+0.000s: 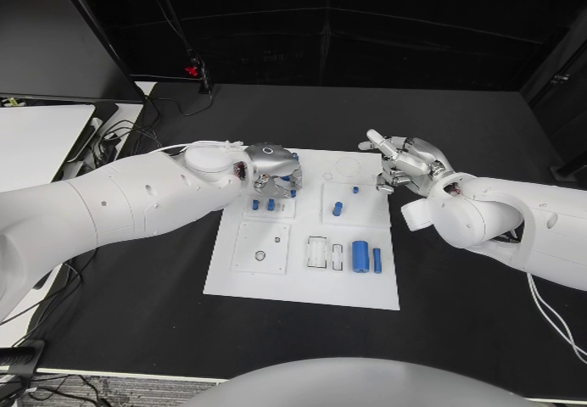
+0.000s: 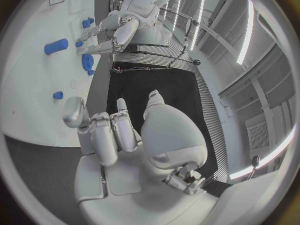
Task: Assemble the parts on the task board
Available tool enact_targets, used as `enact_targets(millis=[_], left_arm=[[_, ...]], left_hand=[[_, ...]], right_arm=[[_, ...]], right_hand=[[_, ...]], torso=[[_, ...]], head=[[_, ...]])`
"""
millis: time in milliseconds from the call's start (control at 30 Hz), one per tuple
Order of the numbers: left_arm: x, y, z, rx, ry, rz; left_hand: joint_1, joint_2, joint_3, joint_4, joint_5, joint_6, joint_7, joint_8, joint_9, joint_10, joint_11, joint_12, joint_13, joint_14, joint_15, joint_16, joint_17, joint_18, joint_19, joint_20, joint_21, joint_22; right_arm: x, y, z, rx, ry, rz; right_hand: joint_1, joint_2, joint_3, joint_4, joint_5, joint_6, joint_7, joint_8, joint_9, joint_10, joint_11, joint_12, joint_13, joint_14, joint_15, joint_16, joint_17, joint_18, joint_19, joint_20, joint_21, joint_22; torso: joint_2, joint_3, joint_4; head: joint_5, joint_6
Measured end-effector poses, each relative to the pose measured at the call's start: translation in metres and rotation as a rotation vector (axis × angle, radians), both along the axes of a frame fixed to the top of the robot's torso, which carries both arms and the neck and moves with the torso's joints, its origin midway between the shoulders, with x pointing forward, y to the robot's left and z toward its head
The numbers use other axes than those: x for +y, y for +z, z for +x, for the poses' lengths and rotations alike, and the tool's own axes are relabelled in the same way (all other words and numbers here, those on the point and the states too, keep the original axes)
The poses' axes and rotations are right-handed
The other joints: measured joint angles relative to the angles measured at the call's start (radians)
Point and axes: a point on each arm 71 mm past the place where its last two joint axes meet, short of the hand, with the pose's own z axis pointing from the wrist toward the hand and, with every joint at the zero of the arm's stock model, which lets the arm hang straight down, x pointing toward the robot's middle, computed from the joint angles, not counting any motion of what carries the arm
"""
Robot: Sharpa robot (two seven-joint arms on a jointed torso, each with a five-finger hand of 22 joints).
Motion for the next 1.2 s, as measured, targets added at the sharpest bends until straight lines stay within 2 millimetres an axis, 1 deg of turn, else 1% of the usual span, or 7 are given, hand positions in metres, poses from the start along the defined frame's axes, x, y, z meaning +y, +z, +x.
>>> enact_targets(millis=[167, 267, 433, 500, 600, 1033, 1200], left_arm=[[-0.001, 0.000, 0.000, 0.003, -0.001, 0.002], [-0.002, 0.000, 0.000, 0.006, -0.005, 0.002], [-0.002, 0.000, -0.001, 0.008, -0.008, 0.002], [-0.002, 0.000, -0.001, 0.008, -0.009, 0.001], [-0.002, 0.000, -0.001, 0.006, -0.011, 0.000], [0.006, -0.002, -0.003, -0.041, -0.028, -0.041], [0.011, 0.002, -0.004, -0.071, -0.032, -0.061]], left_hand=[[0.002, 0.002, 0.008, 0.000, 0.000, 0.042, -0.016, 0.019, 0.007, 0.010, -0.010, 0.000, 0.001, 0.000, 0.000, 0.000, 0.000, 0.000, 0.000, 0.000, 0.000, 0.000], [0.016, 0.016, 0.020, 0.000, 0.000, 0.075, -0.024, 0.032, 0.012, 0.022, -0.022, -0.001, 0.000, 0.000, 0.000, 0.000, 0.000, 0.000, 0.000, 0.000, 0.000, 0.000], [0.029, 0.034, 0.038, -0.002, 0.000, 0.123, -0.029, 0.050, 0.015, 0.047, -0.030, 0.004, 0.000, 0.001, -0.005, 0.000, 0.000, 0.000, 0.000, 0.000, 0.000, 0.000], [0.029, 0.035, 0.039, -0.004, 0.000, 0.136, -0.031, 0.055, 0.015, 0.060, -0.031, 0.004, -0.001, 0.000, -0.007, 0.000, 0.000, 0.000, 0.000, 0.000, 0.000, 0.000], [0.030, 0.036, 0.045, -0.003, -0.001, 0.145, -0.040, 0.063, 0.015, 0.076, -0.032, 0.007, 0.000, 0.000, -0.007, 0.000, 0.000, 0.000, 0.000, 0.000, 0.000, 0.000], [0.028, 0.046, 0.046, -0.002, -0.005, 0.145, -0.040, 0.066, 0.015, 0.090, -0.021, 0.010, 0.001, 0.000, -0.007, 0.000, 0.000, 0.000, 0.004, -0.004, 0.000, 0.000], [0.018, 0.047, 0.045, -0.001, -0.007, 0.145, -0.040, 0.066, 0.015, 0.093, -0.018, 0.000, 0.000, 0.000, -0.007, 0.000, 0.000, 0.000, 0.004, -0.004, 0.000, 0.000]], right_arm=[[0.000, 0.000, 0.000, 0.000, 0.000, 0.000], [0.000, 0.000, 0.000, 0.000, 0.000, 0.000], [0.000, 0.000, 0.000, 0.001, 0.000, 0.000], [0.000, 0.000, 0.000, 0.001, 0.000, 0.000], [0.000, 0.000, 0.000, 0.001, 0.000, 0.000], [-0.002, 0.000, 0.000, 0.002, -0.003, -0.002], [-0.002, 0.000, 0.000, 0.002, -0.005, -0.003]], right_hand=[[0.000, 0.000, 0.000, 0.000, 0.000, 0.000, 0.000, 0.000, -0.001, -0.004, 0.004, 0.000, 0.000, 0.000, 0.000, 0.000, 0.000, 0.000, 0.000, 0.000, 0.000, 0.000], [0.000, 0.000, 0.000, 0.000, 0.000, 0.000, 0.000, 0.000, -0.001, -0.004, 0.004, 0.000, 0.000, 0.000, 0.000, 0.000, 0.000, 0.000, 0.000, 0.000, 0.000, 0.000], [0.000, 0.000, 0.000, 0.000, 0.000, 0.000, 0.000, 0.000, -0.001, -0.004, 0.004, 0.000, 0.000, 0.000, 0.000, 0.000, 0.000, 0.000, 0.000, 0.000, 0.000, 0.000], [0.000, 0.000, 0.000, 0.000, 0.000, 0.000, 0.000, 0.000, -0.001, -0.004, 0.004, 0.000, 0.000, 0.000, 0.000, 0.000, 0.000, 0.000, 0.000, 0.000, 0.000, 0.000], [0.000, 0.000, 0.000, 0.000, 0.000, 0.000, 0.000, 0.000, -0.001, -0.004, 0.004, 0.000, 0.000, 0.000, 0.000, 0.000, 0.000, 0.000, 0.000, 0.000, 0.000, 0.000], [0.000, 0.000, 0.000, 0.000, 0.000, 0.000, 0.000, 0.000, -0.001, -0.004, 0.004, 0.000, 0.000, 0.000, 0.000, 0.000, 0.000, 0.000, -0.002, -0.002, 0.000, 0.000], [0.000, 0.000, 0.000, 0.000, 0.000, 0.000, 0.000, 0.000, -0.001, -0.004, 0.004, 0.000, 0.000, 0.000, 0.000, 0.000, 0.000, 0.000, -0.004, -0.004, 0.000, 0.000]], torso=[[0.000, 0.0000, 0.0000], [0.000, 0.0000, 0.0000], [0.000, 0.0001, 0.0000], [0.000, 0.0001, 0.0000], [0.000, 0.0001, 0.0000], [0.000, 0.0000, 0.0002], [0.000, 0.0001, 0.0006]], head=[[0.000, 0.000], [0.000, 0.000], [0.000, 0.000], [0.000, 0.000], [0.000, 0.001], [-0.003, 0.004], [-0.003, 0.005]])
